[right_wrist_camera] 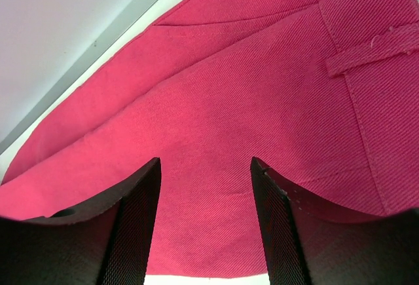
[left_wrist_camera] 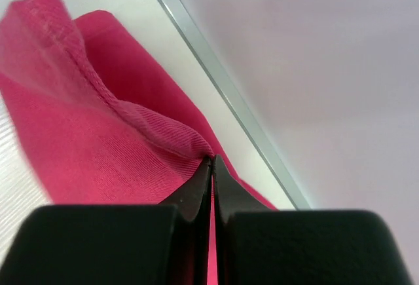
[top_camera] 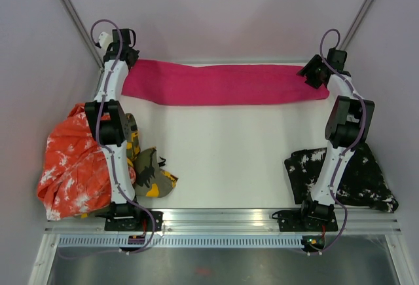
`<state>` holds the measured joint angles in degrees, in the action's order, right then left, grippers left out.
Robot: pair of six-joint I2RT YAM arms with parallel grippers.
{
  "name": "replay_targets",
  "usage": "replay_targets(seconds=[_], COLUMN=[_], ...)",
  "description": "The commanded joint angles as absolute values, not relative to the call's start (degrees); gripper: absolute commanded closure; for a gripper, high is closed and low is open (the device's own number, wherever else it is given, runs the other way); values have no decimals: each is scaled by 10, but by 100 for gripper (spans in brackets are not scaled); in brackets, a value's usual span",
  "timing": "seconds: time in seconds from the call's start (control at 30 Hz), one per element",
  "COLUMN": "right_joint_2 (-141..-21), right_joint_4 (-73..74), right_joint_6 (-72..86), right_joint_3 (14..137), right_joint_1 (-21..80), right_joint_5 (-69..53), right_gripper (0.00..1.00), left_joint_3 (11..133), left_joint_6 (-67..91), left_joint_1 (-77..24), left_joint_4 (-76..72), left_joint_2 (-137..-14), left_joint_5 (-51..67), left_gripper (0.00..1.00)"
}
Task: Fold and stack the trousers
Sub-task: Fold the trousers
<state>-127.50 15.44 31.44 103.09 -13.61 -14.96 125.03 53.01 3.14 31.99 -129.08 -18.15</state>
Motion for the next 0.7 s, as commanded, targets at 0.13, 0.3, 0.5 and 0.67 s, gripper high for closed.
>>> replay_targets(seconds=[0.13, 0.3, 0.5, 0.67], right_joint_2=[-1302, -1296, -1289, -1293], right_joint_4=[141, 140, 129, 122], right_joint_6=[294, 283, 283, 287], right_joint_3=[1067, 1056, 1035, 1031], right_joint_1=[-134, -134, -134, -134], right_joint_5=[-161, -164, -165, -162], right_gripper=[37, 37, 38, 38], left_joint_3=[1346, 1345, 1346, 1339], left_joint_6=[528, 496, 492, 477], left_joint_1=[40, 40, 47, 50], left_joint_4=[302, 240, 218, 196], left_joint_2=[-1426, -1441, -1435, -1405], left_joint_5=[-173, -185, -208, -236], left_gripper=[98, 98, 98, 98])
